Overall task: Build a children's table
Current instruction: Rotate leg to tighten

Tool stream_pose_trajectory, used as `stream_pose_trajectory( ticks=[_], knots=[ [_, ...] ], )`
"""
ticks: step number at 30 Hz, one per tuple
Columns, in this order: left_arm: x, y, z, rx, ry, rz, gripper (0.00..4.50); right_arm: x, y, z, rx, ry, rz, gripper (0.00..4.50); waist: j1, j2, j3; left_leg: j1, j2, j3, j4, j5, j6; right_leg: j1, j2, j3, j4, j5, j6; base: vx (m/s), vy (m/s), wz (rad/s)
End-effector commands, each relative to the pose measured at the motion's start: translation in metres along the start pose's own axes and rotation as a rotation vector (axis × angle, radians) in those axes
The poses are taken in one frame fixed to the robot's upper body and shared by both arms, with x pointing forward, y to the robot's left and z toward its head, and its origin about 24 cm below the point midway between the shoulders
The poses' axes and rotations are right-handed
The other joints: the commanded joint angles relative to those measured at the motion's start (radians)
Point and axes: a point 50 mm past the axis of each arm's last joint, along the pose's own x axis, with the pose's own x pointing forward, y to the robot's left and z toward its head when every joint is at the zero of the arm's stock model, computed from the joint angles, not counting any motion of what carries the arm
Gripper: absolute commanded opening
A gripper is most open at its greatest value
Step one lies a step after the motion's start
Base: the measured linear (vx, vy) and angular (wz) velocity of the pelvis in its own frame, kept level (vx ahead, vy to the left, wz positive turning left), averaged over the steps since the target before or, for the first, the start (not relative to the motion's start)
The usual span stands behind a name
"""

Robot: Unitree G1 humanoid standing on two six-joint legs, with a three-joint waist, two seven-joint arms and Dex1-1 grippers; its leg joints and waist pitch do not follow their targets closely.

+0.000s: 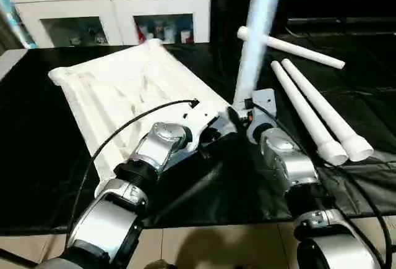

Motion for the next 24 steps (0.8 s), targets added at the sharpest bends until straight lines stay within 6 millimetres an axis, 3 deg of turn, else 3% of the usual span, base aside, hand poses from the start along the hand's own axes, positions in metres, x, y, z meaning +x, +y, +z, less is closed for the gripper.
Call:
stream_pose_trajectory(
  ticks=[1, 5, 8, 10, 12, 16, 20, 24],
  knots=[
    [-0.004, 0.007, 0.023, 0.069, -0.089, 0.038, 0.0, -0.005, 0.013, -0.019, 0.027, 0.059, 0.106, 3.75, 0.005, -0.008, -0.082, 0.017, 0.052, -0.026, -0.068, -0.224, 0.063, 0.053, -0.095, 0.05, -0.071, -0.264, -0.184, 0.0, 0.0, 0.0],
    [-0.011, 0.014, 0.017, 0.073, -0.087, 0.03, 0.0, -0.021, -0.002, -0.014, -0.015, 0.006, 0.137, 4.19, 0.01, -0.004, -0.082, 0.015, 0.054, -0.027, -0.068, -0.212, 0.076, 0.053, -0.092, 0.05, -0.071, -0.248, -0.178, 0.0, 0.0, 0.0],
    [-0.016, 0.019, 0.01, 0.076, -0.08, 0.027, 0.0, -0.04, -0.013, -0.01, -0.013, -0.041, 0.203, 4.32, 0.009, -0.006, -0.083, 0.008, 0.051, -0.026, -0.064, -0.204, 0.087, 0.057, -0.093, 0.05, -0.071, -0.246, -0.18, 0.0, 0.0, 0.0],
    [-0.016, 0.019, 0.01, 0.076, -0.08, 0.027, 0.0, -0.04, -0.013, -0.01, -0.013, -0.041, 0.203, 4.42, 0.014, -0.006, -0.084, 0.011, 0.054, -0.026, -0.063, -0.197, 0.096, 0.054, -0.094, 0.05, -0.072, -0.243, -0.175, 0.0, 0.0, 0.0],
    [-0.02, 0.022, 0.006, 0.078, -0.073, 0.024, 0.0, -0.054, -0.018, -0.009, 0.001, -0.064, 0.276, 4.48, 0.013, -0.005, -0.083, 0.01, 0.056, -0.027, -0.063, -0.192, 0.106, 0.052, -0.091, 0.049, -0.07, -0.233, -0.177, 0.0, 0.0, 0.0],
    [-0.025, 0.023, 0.0, 0.1, -0.068, -0.02, 0.0, -0.07, -0.029, -0.01, -0.048, -0.092, 0.326, 4.48, 0.019, -0.006, -0.08, 0.011, 0.055, -0.025, -0.063, -0.209, 0.101, 0.05, -0.093, 0.048, -0.077, -0.279, -0.17, 0.0, 0.0, 0.0],
    [-0.034, 0.021, -0.008, 0.182, -0.057, -0.132, 0.0, -0.084, -0.037, 0.003, -0.043, -0.146, 0.374, 4.48, 0.02, -0.007, -0.079, 0.01, 0.056, -0.027, -0.066, -0.219, 0.096, 0.05, -0.093, 0.048, -0.077, -0.302, -0.162, 0.0, 0.0, 0.0],
    [-0.046, 0.02, -0.016, 0.243, -0.055, -0.243, 0.0, -0.097, -0.041, 0.007, -0.093, -0.12, 0.474, 4.48, 0.029, -0.003, -0.076, 0.019, 0.065, -0.027, -0.071, -0.246, 0.083, 0.041, -0.092, 0.051, -0.079, -0.336, -0.153, 0.0, 0.0, 0.0]
  ],
)
